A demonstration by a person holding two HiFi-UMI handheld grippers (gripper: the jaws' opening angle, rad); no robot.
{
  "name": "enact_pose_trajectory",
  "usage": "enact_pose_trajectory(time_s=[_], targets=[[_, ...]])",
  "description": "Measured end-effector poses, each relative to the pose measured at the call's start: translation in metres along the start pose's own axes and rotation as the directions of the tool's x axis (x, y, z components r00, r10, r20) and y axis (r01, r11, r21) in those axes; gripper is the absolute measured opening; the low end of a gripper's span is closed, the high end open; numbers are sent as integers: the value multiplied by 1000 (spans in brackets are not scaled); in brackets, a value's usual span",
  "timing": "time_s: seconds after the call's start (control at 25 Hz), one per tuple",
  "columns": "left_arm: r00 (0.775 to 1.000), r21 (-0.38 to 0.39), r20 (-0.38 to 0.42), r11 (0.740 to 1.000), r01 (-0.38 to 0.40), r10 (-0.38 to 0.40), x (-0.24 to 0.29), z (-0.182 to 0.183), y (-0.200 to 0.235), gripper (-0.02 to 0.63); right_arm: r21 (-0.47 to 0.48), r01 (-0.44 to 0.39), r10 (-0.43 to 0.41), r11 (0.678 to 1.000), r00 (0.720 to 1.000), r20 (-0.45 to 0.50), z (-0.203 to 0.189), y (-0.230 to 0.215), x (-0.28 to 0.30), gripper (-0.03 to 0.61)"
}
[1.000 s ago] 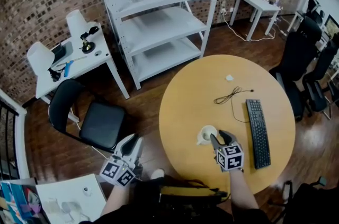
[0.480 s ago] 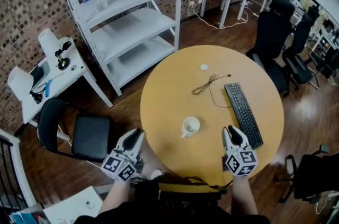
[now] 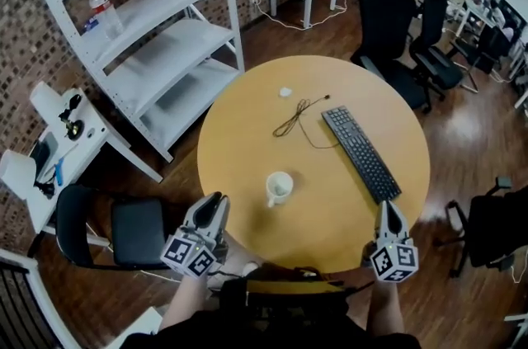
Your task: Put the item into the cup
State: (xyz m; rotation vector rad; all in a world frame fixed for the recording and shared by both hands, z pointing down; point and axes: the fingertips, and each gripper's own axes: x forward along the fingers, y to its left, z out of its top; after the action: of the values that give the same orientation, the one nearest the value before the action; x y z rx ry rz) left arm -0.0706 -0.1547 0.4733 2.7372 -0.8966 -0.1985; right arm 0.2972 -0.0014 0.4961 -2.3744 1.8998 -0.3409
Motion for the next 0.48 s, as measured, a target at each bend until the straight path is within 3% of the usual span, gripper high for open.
enact_pose_trajectory(time_s=[0.48], targets=[[1000, -13, -5, 1000, 5, -5, 2, -1, -6, 74, 4, -52, 52, 999, 999, 15, 4, 30, 5, 8]])
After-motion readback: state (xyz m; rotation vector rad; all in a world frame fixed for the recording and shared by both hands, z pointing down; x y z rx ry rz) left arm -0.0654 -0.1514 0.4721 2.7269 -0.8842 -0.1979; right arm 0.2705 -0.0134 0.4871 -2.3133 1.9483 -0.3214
